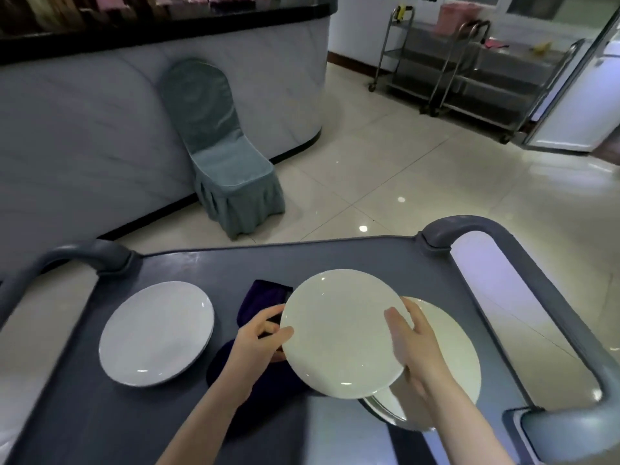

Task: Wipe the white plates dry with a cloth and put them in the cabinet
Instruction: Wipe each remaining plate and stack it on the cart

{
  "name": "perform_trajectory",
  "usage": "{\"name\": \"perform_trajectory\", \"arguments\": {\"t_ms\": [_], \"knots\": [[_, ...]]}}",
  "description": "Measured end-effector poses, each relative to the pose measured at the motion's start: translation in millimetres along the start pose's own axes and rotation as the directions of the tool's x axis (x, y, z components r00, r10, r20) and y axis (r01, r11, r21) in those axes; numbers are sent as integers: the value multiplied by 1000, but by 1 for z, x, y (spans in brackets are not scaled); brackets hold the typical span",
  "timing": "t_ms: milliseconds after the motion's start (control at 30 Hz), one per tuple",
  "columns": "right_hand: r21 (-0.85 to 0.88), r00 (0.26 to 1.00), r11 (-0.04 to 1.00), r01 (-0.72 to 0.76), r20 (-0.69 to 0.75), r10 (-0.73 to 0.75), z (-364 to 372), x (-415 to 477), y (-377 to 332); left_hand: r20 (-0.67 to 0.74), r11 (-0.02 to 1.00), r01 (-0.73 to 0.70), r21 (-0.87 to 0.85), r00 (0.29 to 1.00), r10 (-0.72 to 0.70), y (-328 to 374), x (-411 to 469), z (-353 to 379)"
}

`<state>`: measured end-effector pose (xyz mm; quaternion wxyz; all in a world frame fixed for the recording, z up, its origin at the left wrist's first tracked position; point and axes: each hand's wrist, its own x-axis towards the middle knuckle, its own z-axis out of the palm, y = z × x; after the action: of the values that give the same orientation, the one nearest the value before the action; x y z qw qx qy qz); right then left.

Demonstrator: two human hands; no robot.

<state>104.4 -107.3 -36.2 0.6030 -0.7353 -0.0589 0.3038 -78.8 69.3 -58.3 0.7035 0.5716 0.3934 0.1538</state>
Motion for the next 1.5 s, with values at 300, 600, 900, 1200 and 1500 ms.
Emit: {"name": "perform_trajectory", "arguments": {"t_ms": [300, 600, 900, 1200, 1500], "knots": [[-18, 990, 997, -81, 112, 83, 56, 8, 9, -248, 724, 25, 690, 947, 203, -59, -3, -98], [-68, 989, 996, -63, 133, 71, 71, 8, 14, -99, 361, 17, 932, 973, 210, -70, 18, -97], [-53, 989, 991, -120, 84, 125, 81, 2, 8, -265, 835, 72, 546, 960, 91, -30, 12, -108], [-27, 998, 999, -41, 40, 42, 104, -3, -1, -110, 934, -290, 208, 942, 316, 62, -19, -78], [82, 999, 996, 31, -42, -27, 114, -9, -11, 377, 740, -434, 514, 889, 261, 31, -37, -13]]}}
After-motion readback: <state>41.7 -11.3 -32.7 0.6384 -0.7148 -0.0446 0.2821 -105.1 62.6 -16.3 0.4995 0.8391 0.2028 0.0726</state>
